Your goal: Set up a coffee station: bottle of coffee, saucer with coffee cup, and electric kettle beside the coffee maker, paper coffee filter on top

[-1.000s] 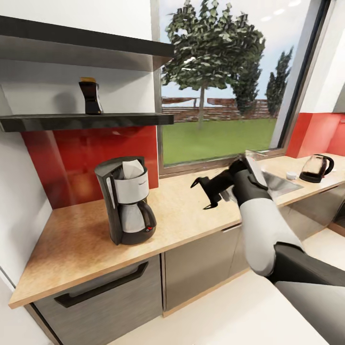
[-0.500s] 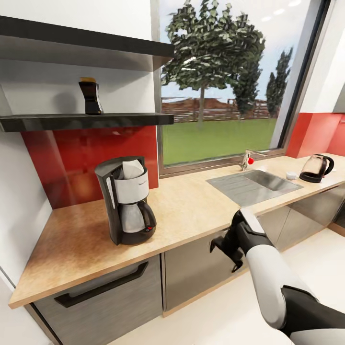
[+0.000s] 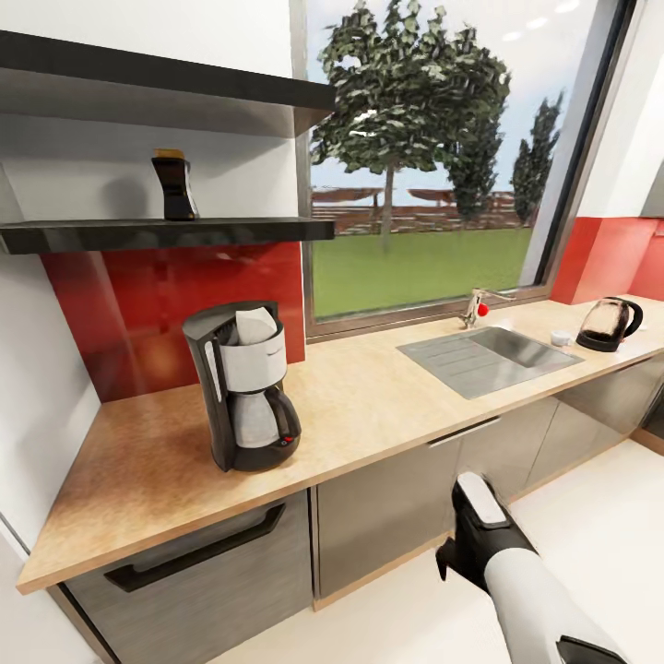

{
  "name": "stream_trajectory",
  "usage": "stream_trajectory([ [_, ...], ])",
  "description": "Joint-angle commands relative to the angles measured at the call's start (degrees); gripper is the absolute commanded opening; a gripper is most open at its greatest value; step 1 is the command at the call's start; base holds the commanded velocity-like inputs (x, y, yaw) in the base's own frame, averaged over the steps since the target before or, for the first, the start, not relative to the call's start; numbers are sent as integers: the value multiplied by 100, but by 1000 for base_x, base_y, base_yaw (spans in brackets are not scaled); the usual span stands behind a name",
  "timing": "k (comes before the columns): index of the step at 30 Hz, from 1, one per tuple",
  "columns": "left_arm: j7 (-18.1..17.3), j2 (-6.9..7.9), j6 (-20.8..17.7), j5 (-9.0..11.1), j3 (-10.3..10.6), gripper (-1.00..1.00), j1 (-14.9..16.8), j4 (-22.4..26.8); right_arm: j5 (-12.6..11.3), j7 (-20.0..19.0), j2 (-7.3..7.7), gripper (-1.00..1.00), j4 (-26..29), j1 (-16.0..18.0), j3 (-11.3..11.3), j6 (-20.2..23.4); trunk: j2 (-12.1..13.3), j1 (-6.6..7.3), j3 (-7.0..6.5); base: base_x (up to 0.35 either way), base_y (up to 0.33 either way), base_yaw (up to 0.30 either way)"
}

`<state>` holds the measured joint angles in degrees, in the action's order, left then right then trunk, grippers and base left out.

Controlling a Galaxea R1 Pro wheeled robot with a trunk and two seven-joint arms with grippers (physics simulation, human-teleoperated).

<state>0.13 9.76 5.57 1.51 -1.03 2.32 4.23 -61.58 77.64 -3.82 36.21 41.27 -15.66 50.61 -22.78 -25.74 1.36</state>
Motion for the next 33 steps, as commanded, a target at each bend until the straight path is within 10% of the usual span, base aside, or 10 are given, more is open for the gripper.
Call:
stream_trajectory([
  [1,3,0,30,16,-10,100,5,-6,239,-361,-3,100,4,-145,-12,57,-14,-4,14,0,0,0],
  [8,4,-8,63,9,-27,100,5,-2,3813,-4556,-3,100,-1048,-1008,976,-718,-14,-4,14,0,0,0],
  [11,3,-13,66,2,-28,100,6,-2,5373,-6269,0,100,-2393,-1093,1139,-2479,-14,-4,14,0,0,0],
  [14,4,-16,70,0,-28,100,7,0,6045,-6833,51,100,-3139,-1137,1187,-3935,-14,-4,14,0,0,0],
  [18,3,-18,86,11,-36,100,8,6,6337,-7095,168,100,-3429,-1469,1210,-5076,-14,-4,14,0,0,0],
  [33,4,-25,132,81,-86,100,10,55,6397,-7146,238,100,-3482,-1707,1216,-5340,-14,-4,14,0,0,0],
])
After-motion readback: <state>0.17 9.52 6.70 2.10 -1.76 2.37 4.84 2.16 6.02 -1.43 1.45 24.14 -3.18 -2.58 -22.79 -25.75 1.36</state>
